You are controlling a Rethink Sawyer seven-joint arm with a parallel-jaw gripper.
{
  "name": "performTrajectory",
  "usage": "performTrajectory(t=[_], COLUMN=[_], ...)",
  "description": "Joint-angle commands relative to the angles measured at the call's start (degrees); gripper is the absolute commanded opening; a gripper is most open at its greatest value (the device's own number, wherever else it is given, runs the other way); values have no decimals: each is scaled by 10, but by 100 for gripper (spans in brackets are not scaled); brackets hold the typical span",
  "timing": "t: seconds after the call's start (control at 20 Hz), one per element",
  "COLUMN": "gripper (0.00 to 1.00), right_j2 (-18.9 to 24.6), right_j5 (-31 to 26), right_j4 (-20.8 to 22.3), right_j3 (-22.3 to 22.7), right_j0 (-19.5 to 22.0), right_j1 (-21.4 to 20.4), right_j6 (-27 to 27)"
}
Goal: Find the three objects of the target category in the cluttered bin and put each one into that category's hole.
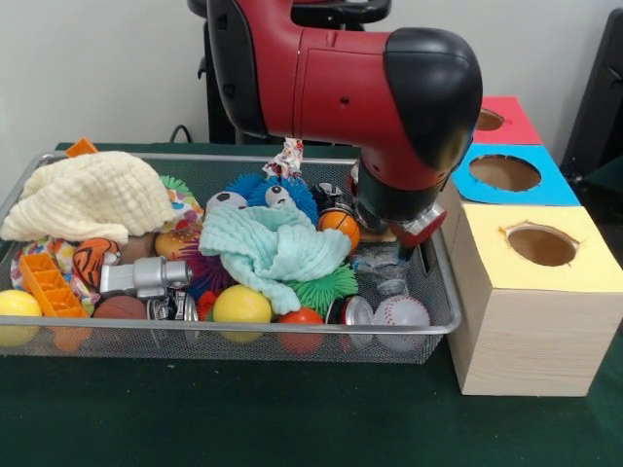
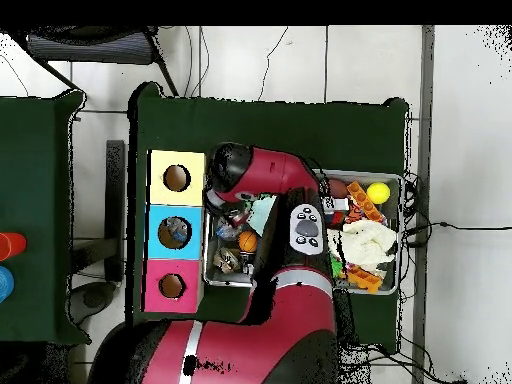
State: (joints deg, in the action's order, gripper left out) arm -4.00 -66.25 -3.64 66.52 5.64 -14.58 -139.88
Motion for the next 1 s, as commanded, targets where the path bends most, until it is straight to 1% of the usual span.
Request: performTrajectory(t=[0.05,0.15,0.4,0.5,0.65,0.7,0.75,0.85,0.9,1.0], gripper=[100,100,100,100,100,100,100,100,100,100], right_j2=[19,18,22,17,10,7,3,-2,-3,-8], right_j5=[165,183,262,267,247,222,213,173,144,112], right_j4=[16,13,-2,-4,-2,-3,-2,1,3,8], right_j3=[59,60,87,91,89,86,84,77,70,60], right_j0=[-9,-10,-7,-10,-16,-18,-20,-23,-24,-27], right_j1=[18,25,23,23,26,30,31,36,40,42], right_j6=[-60,-64,-78,-82,-81,-80,-79,-71,-65,-57])
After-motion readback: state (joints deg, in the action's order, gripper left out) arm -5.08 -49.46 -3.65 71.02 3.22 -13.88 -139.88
